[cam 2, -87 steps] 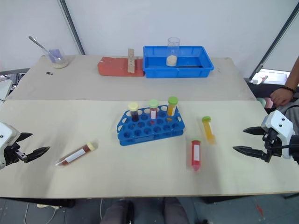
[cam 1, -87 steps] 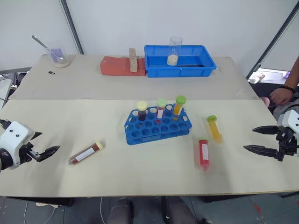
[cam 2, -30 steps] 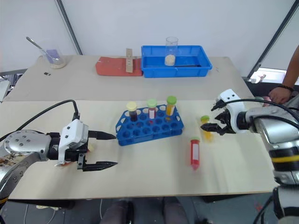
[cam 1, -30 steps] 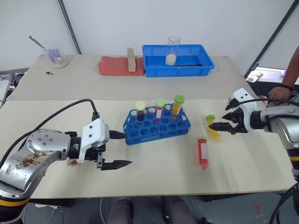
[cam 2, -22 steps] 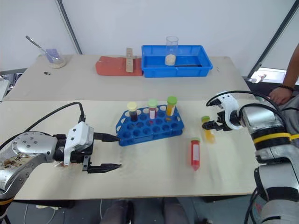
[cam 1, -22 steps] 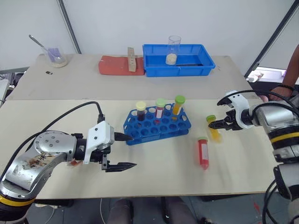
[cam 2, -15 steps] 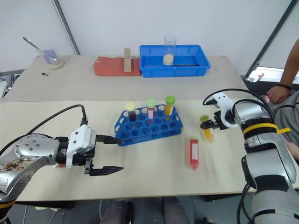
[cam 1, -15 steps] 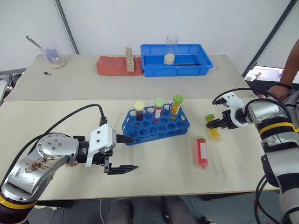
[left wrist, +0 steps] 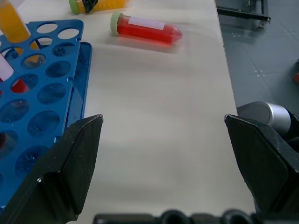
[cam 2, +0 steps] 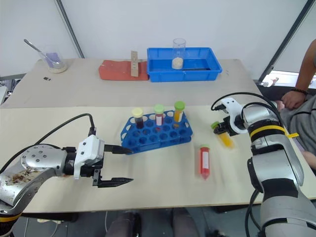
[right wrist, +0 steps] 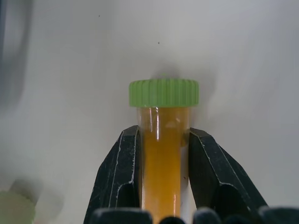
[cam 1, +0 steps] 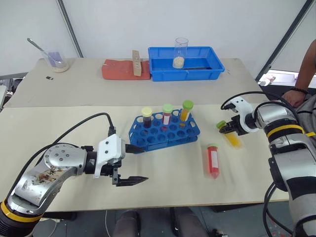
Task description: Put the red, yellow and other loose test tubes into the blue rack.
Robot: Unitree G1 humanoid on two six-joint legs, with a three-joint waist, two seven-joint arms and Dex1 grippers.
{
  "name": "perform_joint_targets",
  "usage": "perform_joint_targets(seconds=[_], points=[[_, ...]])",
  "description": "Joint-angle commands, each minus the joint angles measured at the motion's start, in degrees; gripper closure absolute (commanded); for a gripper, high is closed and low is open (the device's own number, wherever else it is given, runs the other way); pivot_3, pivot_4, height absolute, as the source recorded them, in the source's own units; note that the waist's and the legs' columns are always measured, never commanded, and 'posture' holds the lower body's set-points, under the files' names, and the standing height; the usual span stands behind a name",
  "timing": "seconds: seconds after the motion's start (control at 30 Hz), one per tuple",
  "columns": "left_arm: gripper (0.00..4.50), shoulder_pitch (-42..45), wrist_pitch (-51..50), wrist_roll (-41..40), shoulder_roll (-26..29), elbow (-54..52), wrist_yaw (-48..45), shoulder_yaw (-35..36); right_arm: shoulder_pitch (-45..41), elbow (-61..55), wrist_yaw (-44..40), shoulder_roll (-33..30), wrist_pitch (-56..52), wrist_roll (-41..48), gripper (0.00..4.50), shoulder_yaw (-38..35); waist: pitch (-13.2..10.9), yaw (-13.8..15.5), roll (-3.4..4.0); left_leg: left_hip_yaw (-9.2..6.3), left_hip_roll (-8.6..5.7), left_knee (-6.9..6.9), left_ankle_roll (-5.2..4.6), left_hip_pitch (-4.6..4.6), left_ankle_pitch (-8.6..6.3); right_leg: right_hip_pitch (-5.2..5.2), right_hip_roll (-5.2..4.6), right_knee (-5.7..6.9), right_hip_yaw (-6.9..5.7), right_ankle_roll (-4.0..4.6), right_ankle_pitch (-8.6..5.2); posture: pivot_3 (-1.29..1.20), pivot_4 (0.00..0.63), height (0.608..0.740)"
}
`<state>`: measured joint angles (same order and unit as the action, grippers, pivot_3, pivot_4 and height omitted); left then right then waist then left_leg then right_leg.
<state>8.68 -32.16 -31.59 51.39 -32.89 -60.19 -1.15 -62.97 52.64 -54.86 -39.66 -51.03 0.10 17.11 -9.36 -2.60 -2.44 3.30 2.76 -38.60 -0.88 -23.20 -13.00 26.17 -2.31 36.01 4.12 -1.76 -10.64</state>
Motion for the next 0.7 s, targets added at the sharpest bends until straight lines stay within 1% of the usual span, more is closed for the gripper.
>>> perform_joint_targets(seconds=[0.03,0.13,0.2,0.27,0.33,0.37,0.4,0.47,0.5,0.57,0.7], points=[[0.0,0.2,2.1,-0.2,-0.7,1.2,-0.1,1.9,3.1,-12.0,-1.3,-4.6,-2.2,1.5,3.51,-3.8,0.0,0.1,0.01,-0.01,0.0,-0.01,0.0,-0.02,0.0,0.0,0.0,0.0,0.0,-0.01,0.0,0.0,0.15,0.74],[0.0,0.0,3.2,-0.7,-1.5,2.4,-0.1,2.9,10.5,-28.0,-2.5,-8.7,-4.1,4.6,3.51,-7.8,0.0,0.4,0.02,-0.03,0.0,-0.01,0.0,-0.05,-0.01,0.01,0.0,-0.02,-0.01,-0.01,-0.02,0.0,0.15,0.74],[0.0,-0.1,3.7,-0.7,-1.7,3.2,-0.5,3.5,16.1,-39.3,-2.4,-10.6,-6.3,7.8,3.51,-12.6,0.0,0.6,0.02,-0.08,0.0,0.01,-0.02,-0.11,-0.02,0.03,-0.01,-0.06,-0.05,-0.06,-0.06,0.0,0.15,0.74],[0.0,-0.2,4.4,-0.5,-1.7,3.8,-0.8,4.0,20.8,-47.4,-1.7,-11.2,-6.3,10.2,3.51,-16.8,0.0,0.5,0.02,-0.08,0.0,0.01,-0.03,-0.11,-0.03,0.03,0.0,-0.05,-0.05,-0.07,-0.08,0.0,0.15,0.74],[0.0,-0.6,5.2,-0.8,-2.0,4.5,-0.8,5.2,28.3,-59.0,-2.1,-10.3,-3.3,14.7,3.51,-24.0,0.0,0.5,0.02,-0.06,0.01,-0.01,-0.03,-0.05,-0.03,0.03,0.0,-0.02,-0.04,-0.32,-0.23,0.0,0.15,0.74],[0.0,-1.0,5.4,-1.0,-2.0,4.8,-0.9,5.8,31.4,-64.4,-2.0,-8.6,-3.0,17.8,3.51,-28.2,0.0,0.5,0.02,-0.1,0.02,-0.01,-0.03,-0.05,-0.02,0.01,0.0,0.0,-0.06,-0.33,-0.23,0.0,0.15,0.74],[0.0,-1.2,5.5,-1.1,-2.0,5.0,-1.1,6.2,33.3,-67.7,-1.6,-7.4,-3.2,20.0,3.51,-30.7,0.0,0.5,0.02,-0.1,0.02,-0.04,-0.03,-0.02,-0.02,-0.01,0.01,0.03,-0.07,-0.34,-0.24,0.0,0.15,0.74],[0.0,-1.9,6.6,-1.1,-2.7,5.2,-0.9,7.1,37.1,-74.6,-0.2,-3.6,-2.0,24.2,3.51,-34.7,0.0,0.3,0.02,-0.1,0.06,-0.07,-0.03,0.0,-0.02,-0.01,0.04,0.06,-0.06,-0.34,-0.23,0.0,0.15,0.74],[0.0,-2.3,6.9,-1.2,-2.9,5.0,-0.8,7.4,39.3,-78.2,0.6,-1.5,-0.2,25.5,3.51,-35.5,0.0,0.2,0.02,-0.1,0.06,-0.08,-0.02,0.01,-0.02,-0.02,0.04,0.07,-0.05,-0.35,-0.22,0.0,0.15,0.74],[0.0,-2.7,6.9,-1.7,-3.1,5.0,-1.1,7.7,42.1,-83.0,2.4,1.4,2.4,26.9,3.51,-35.7,0.0,0.2,0.02,-0.12,0.07,-0.14,-0.01,0.04,-0.02,-0.05,0.05,0.1,-0.07,-0.35,-0.19,0.0,0.15,0.74],[0.0,-1.8,6.3,-2.5,-4.2,4.5,-0.7,7.2,44.7,-86.3,9.8,9.8,10.4,24.7,3.51,-30.8,0.0,0.1,0.02,-0.11,0.07,-0.2,0.01,0.02,0.0,-0.06,0.04,0.07,-0.06,-0.26,-0.23,0.0,0.15,0.74]])
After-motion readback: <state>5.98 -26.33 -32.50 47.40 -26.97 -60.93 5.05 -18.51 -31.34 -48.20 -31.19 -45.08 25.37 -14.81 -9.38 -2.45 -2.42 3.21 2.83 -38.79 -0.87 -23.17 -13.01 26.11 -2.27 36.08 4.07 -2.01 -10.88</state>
